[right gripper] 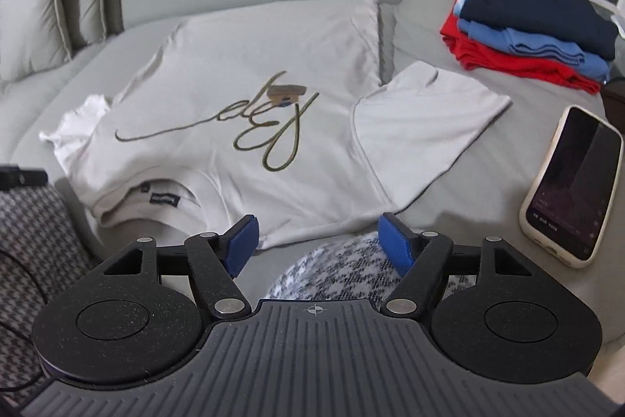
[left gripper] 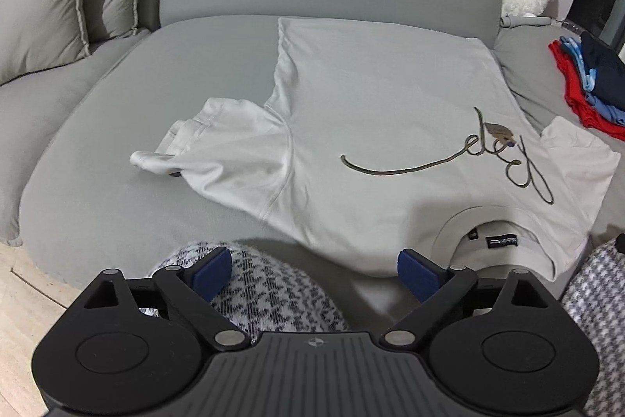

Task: Fold clothes

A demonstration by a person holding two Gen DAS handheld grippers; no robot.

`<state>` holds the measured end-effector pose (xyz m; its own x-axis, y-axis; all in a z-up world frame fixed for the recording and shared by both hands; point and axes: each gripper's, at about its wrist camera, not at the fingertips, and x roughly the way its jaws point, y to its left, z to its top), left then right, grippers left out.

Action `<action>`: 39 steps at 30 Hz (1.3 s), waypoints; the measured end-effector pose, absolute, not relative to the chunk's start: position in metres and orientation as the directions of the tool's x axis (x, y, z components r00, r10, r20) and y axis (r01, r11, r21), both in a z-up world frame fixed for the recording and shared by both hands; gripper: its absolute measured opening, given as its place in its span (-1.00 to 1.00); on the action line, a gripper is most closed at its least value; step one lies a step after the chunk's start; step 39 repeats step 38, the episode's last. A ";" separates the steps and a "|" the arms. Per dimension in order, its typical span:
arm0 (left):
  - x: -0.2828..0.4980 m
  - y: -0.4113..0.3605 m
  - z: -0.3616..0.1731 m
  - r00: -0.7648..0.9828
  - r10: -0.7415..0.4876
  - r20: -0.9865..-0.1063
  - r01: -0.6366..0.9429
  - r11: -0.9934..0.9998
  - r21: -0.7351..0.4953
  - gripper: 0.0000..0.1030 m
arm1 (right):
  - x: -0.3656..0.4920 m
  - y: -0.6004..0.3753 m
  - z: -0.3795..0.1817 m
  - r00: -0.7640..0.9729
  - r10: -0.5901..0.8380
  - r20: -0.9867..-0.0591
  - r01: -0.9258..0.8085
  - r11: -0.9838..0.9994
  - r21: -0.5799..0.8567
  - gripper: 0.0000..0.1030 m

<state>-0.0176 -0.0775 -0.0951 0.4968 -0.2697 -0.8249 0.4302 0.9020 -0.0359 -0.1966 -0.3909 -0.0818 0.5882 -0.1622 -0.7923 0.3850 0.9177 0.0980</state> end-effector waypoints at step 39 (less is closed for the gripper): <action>-0.018 -0.079 -0.099 0.505 -0.268 -0.821 0.437 0.899 -0.025 0.99 | -0.193 -0.384 -0.086 0.561 -0.213 -0.800 0.386 0.922 0.024 0.43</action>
